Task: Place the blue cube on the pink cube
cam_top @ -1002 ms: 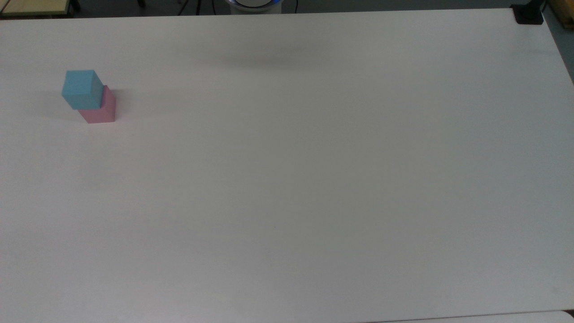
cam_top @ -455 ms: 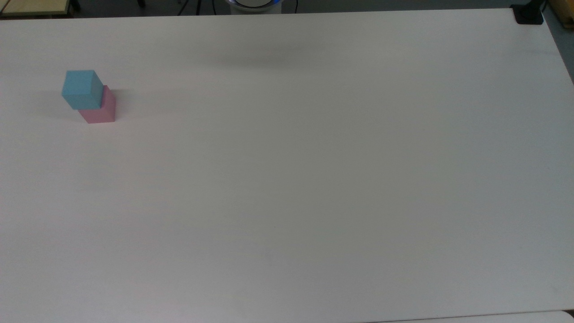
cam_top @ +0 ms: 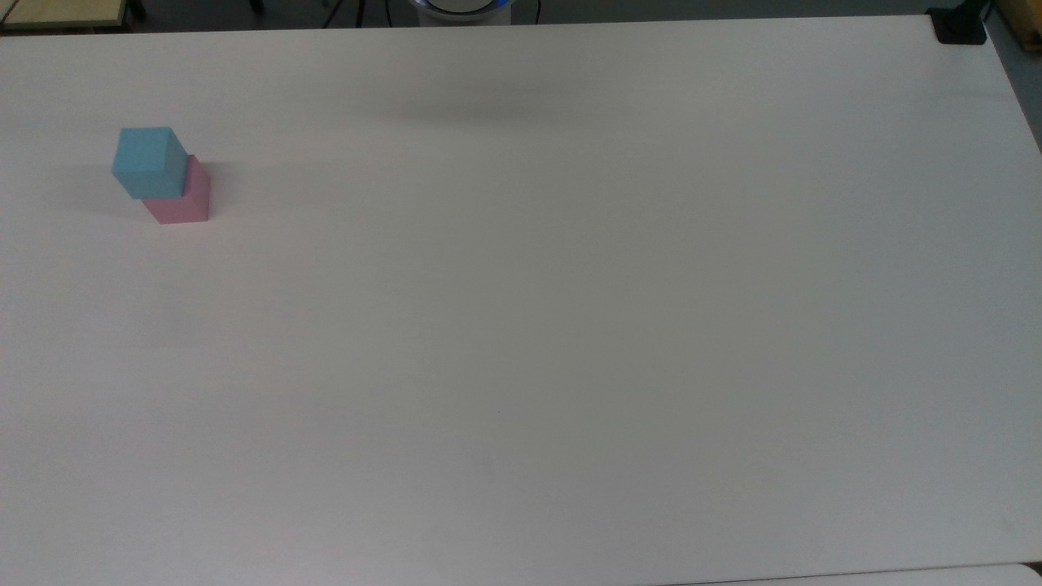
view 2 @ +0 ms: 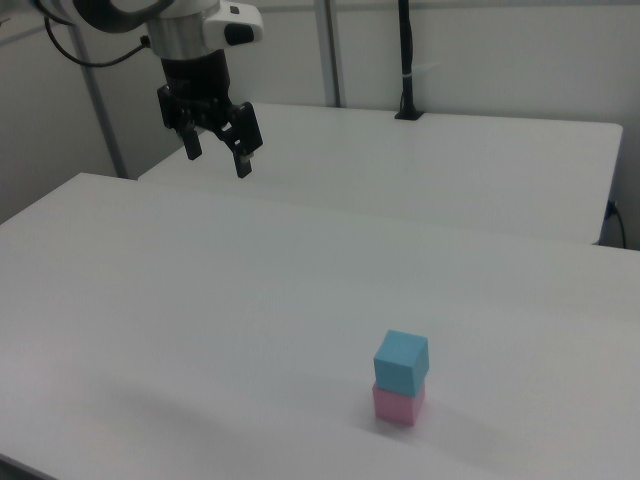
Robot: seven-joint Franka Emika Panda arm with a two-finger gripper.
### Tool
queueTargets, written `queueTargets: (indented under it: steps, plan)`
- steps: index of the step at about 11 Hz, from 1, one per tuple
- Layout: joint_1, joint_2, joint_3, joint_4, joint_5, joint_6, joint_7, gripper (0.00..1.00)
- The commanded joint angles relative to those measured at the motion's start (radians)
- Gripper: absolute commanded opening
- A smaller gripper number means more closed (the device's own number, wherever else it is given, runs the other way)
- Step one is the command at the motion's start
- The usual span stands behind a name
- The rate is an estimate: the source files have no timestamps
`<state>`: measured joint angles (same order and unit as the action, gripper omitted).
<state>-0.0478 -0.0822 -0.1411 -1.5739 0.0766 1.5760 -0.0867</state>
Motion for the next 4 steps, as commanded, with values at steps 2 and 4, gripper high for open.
queueTargets:
  steps: [2,4]
  plan:
    - [0.052,-0.004,-0.014,-0.021,-0.011,0.053,0.024,1.0]
    - [0.052,-0.002,-0.014,-0.023,-0.012,0.059,0.042,1.0]
